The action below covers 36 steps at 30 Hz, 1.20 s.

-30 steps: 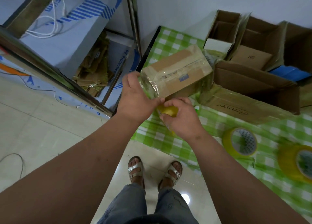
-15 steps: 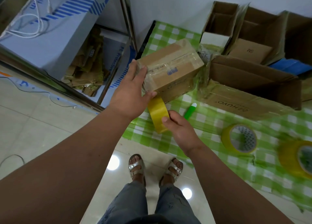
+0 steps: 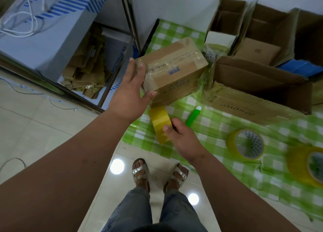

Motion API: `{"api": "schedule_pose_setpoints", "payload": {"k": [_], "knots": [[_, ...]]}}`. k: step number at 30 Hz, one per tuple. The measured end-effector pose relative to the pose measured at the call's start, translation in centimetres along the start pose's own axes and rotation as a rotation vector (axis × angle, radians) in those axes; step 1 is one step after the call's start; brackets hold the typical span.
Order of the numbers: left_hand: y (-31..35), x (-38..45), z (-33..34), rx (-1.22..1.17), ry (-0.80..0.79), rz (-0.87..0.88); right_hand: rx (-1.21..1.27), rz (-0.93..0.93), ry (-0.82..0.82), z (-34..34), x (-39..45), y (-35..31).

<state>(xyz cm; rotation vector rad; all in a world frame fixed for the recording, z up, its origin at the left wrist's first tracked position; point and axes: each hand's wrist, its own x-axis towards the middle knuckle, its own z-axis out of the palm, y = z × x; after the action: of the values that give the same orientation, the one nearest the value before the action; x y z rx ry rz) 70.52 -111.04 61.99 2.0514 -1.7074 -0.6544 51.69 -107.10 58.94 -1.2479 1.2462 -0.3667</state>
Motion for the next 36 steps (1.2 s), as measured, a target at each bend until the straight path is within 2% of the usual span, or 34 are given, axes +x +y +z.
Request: {"api": "schedule_pose_setpoints", "payload": {"k": [4,9,11,13,15,17,20,22,26,33,36], "knots": [[0.3,-1.1,0.9,-0.161,0.097,-0.101,0.024,0.010,-0.041,-0.8,0.3,0.1],[1.1,-2.9,2.2,-0.430,0.296,-0.423,-0.107,-0.021,-0.069,-1.4,0.6,-0.3],[1.4,-3.9,3.0,-0.553,0.244,-0.553,-0.127,-0.026,-0.089,-1.7,0.7,-0.4],[1.5,-4.7,3.7,-0.685,0.123,-0.672,-0.118,-0.024,-0.115,-2.1,0.8,-0.3],[1.6,-5.3,4.2,-0.814,0.044,-0.738,-0.100,-0.006,-0.086,-2.7,0.9,0.0],[1.7,-5.6,4.4,-0.879,0.031,-0.764,-0.157,0.013,0.041,-3.4,1.2,0.6],[2.1,-5.5,4.3,-0.948,0.020,-0.779,-0.445,0.013,0.188,-5.1,1.8,1.7],[2.4,-5.5,4.4,-0.956,0.018,-0.784,-0.645,0.071,0.149,-6.1,2.5,2.2],[2.3,-5.8,4.8,-1.021,0.036,-0.816,-1.008,0.149,-0.047,-6.7,3.2,3.4],[2.7,-6.2,5.1,-1.072,0.071,-0.811,-1.093,0.154,0.000,-7.3,3.3,4.2],[3.0,-6.3,5.2,-1.093,0.081,-0.825,-1.000,0.148,0.011,-7.8,2.9,4.6]]}}
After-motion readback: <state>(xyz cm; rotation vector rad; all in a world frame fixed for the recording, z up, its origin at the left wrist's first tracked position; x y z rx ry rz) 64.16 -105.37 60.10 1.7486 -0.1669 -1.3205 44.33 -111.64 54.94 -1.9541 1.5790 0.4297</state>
